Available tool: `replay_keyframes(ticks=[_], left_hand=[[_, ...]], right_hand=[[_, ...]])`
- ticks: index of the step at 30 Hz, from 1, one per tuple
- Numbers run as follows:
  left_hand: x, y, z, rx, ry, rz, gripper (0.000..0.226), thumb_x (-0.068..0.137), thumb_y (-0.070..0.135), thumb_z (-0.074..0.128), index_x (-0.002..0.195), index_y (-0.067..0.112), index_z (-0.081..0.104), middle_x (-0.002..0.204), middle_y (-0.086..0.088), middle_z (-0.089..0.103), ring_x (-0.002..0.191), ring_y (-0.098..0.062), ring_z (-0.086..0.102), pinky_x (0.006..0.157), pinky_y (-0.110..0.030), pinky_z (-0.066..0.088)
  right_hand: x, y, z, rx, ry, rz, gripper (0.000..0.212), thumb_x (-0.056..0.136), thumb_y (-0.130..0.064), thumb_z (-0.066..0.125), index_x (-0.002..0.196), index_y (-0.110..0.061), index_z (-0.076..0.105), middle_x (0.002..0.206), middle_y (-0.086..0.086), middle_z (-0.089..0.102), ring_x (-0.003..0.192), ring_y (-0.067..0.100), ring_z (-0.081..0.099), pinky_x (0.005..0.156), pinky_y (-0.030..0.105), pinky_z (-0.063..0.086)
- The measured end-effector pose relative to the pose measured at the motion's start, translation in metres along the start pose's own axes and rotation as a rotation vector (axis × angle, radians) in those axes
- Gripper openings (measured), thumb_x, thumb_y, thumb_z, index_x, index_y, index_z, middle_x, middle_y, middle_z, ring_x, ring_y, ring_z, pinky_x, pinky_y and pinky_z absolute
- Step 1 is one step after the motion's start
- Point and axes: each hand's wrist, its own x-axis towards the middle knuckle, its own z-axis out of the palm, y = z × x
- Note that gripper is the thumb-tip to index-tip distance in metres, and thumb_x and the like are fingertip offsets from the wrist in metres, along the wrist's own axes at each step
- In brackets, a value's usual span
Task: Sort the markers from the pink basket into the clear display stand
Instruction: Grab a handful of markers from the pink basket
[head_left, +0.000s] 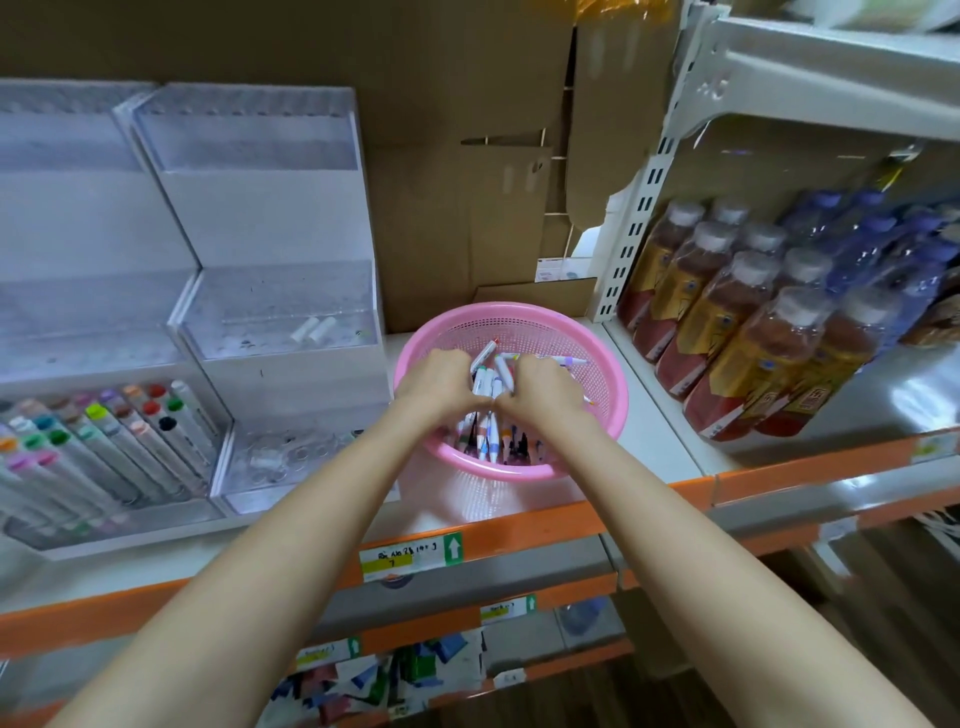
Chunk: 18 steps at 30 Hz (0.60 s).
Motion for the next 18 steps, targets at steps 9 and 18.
replay_keyframes(ticks=[9, 18], left_hand=[[0.002, 0.0, -0.006, -0.029, -0.117, -0.009, 0.035, 0.074, 0.034, 0.072, 0.054, 0.017, 0.049, 0.054, 0.001, 0.049, 0.061, -0.023, 0.05, 0.056, -0.032, 0.036], [0.001, -0.001, -0.007, -0.142, -0.059, -0.005, 0.015, 0.073, 0.016, 0.064, 0.06, 0.012, 0.058, 0.055, -0.004, 0.055, 0.053, -0.019, 0.05, 0.052, -0.033, 0.038]], right_hand=[[-0.005, 0.005, -0.01, 0.054, -0.08, -0.046, 0.041, 0.082, -0.033, 0.063, 0.058, -0.028, 0.03, 0.062, -0.006, 0.041, 0.073, 0.024, 0.046, 0.067, 0.032, 0.035], [-0.001, 0.009, 0.0, 0.257, -0.049, 0.037, 0.021, 0.077, -0.024, 0.066, 0.061, -0.025, 0.053, 0.04, -0.005, 0.049, 0.061, 0.015, 0.049, 0.072, 0.032, 0.036]])
